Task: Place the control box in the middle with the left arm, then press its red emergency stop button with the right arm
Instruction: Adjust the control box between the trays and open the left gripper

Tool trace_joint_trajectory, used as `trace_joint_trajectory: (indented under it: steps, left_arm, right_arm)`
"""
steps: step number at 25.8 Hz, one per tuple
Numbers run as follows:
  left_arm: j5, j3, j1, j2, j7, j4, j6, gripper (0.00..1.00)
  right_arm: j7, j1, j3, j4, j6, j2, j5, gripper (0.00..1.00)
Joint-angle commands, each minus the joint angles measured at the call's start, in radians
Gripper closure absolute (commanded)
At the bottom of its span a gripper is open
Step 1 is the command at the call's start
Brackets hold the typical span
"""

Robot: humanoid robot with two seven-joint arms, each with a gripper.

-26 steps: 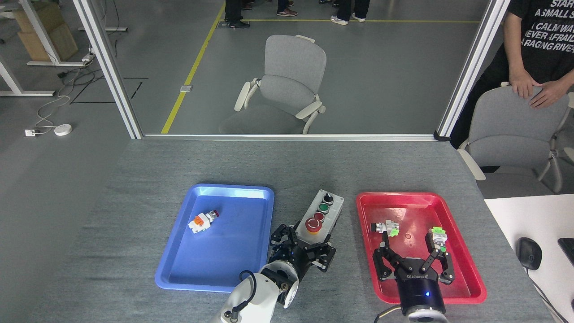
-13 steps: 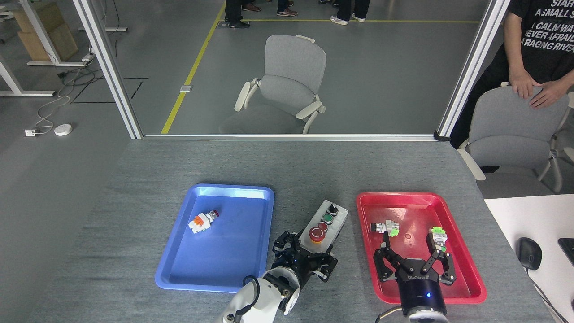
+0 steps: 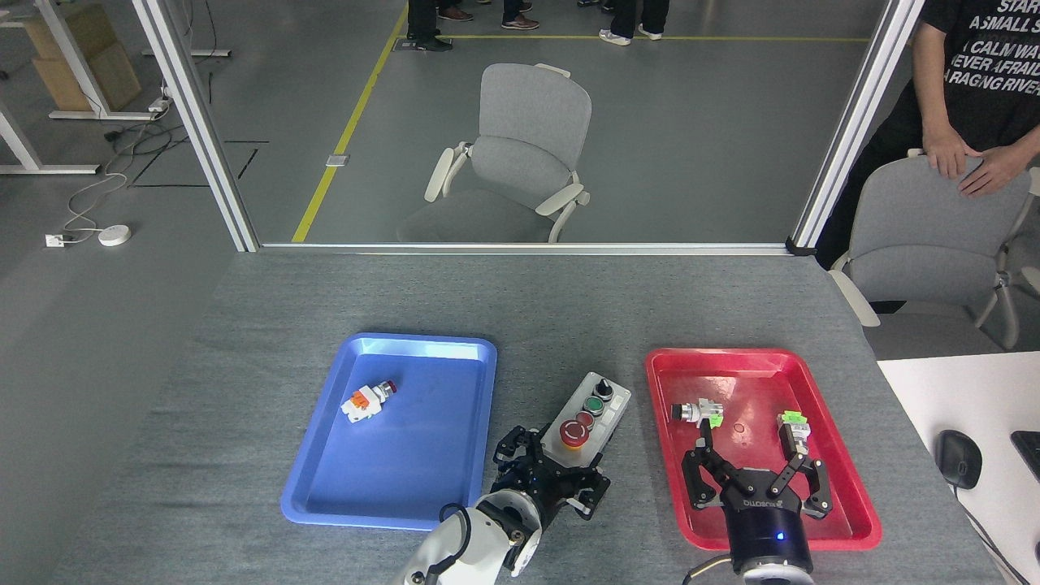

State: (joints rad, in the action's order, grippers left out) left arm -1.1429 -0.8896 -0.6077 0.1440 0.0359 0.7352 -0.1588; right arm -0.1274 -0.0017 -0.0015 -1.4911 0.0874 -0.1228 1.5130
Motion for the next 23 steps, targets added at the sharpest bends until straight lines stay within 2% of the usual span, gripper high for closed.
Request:
trace_joint_trajectory:
  steps: [1,5,11,15,20,23]
  left_arm:
    - [0.000,0.000,0.000,-0.001,0.006,-0.002,-0.008,0.28]
    - [-0.001,0.001,0.003,-0.001,0.002,-0.017,-0.008,0.12]
    - [-0.001,0.003,0.011,-0.003,0.002,-0.017,-0.005,0.10]
    - [-0.003,0.008,0.042,-0.003,0.002,0.001,-0.011,0.04]
    - [-0.003,0.011,0.088,-0.020,0.002,0.093,-0.013,0.02]
    - [-0.001,0.015,0.114,-0.069,0.002,0.170,-0.015,0.02]
  right_arm:
    - [0.008,0.002,0.000,-0.001,0.002,0.000,0.001,0.02]
    - [0.009,0.002,0.000,0.000,0.002,-0.003,0.000,0.02]
    - [0.011,0.002,0.000,0.000,-0.006,-0.005,-0.008,0.02]
    - [0.011,0.000,0.005,0.000,-0.012,-0.008,-0.017,0.02]
    - [0.011,-0.003,0.009,0.002,-0.018,0.003,-0.027,0.02]
    - [0.012,-0.003,0.018,0.003,-0.026,0.005,-0.027,0.02]
